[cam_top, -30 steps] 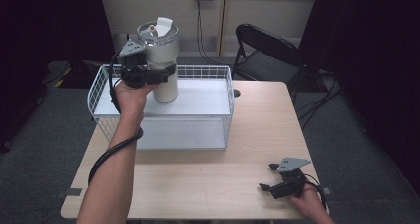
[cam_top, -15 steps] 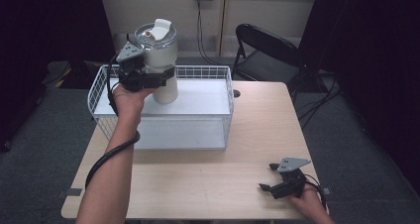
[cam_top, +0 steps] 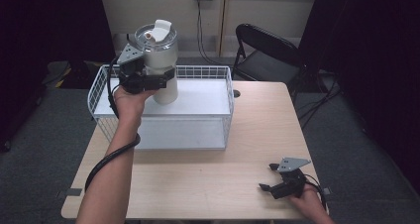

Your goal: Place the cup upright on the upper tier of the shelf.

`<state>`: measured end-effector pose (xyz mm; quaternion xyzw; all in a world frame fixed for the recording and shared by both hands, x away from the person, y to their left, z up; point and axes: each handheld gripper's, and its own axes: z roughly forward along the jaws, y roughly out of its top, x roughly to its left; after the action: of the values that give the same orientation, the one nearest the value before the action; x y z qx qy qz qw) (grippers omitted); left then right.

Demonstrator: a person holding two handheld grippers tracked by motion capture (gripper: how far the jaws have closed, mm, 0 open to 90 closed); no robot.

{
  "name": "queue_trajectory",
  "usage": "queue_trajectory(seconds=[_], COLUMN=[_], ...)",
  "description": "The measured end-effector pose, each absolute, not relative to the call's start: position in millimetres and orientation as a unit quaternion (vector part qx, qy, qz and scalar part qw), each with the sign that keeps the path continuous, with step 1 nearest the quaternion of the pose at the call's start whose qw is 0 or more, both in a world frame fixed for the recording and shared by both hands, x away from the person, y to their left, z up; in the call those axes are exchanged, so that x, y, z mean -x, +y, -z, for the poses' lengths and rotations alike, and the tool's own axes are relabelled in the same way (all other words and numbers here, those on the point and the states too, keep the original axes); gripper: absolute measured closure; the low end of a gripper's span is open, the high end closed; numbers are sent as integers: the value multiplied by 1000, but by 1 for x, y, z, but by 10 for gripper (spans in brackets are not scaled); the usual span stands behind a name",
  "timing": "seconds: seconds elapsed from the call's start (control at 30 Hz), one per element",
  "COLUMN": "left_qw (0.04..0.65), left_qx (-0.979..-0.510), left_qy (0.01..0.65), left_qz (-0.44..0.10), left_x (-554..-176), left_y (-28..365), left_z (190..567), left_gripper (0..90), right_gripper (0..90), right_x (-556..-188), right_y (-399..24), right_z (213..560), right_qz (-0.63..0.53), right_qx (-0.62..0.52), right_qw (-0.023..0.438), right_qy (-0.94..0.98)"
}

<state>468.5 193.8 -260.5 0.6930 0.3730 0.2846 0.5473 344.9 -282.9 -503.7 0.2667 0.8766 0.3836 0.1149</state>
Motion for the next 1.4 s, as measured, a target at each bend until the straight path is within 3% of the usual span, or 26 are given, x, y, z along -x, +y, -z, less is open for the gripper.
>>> queue_trajectory(seconds=[0.53,1.4], left_qw=[528,514], left_qx=[-705,-709], left_qy=[397,412], left_qz=[-258,-251], left_x=[-464,-438], left_y=[198,224], left_z=[269,279], left_gripper=[81,155], right_gripper=[126,126], right_x=[-345,-344], right_y=[-283,-283], right_z=[504,504], right_qz=[-384,-383], right_qx=[-266,-268], right_qw=[116,116], right_qy=[876,876])
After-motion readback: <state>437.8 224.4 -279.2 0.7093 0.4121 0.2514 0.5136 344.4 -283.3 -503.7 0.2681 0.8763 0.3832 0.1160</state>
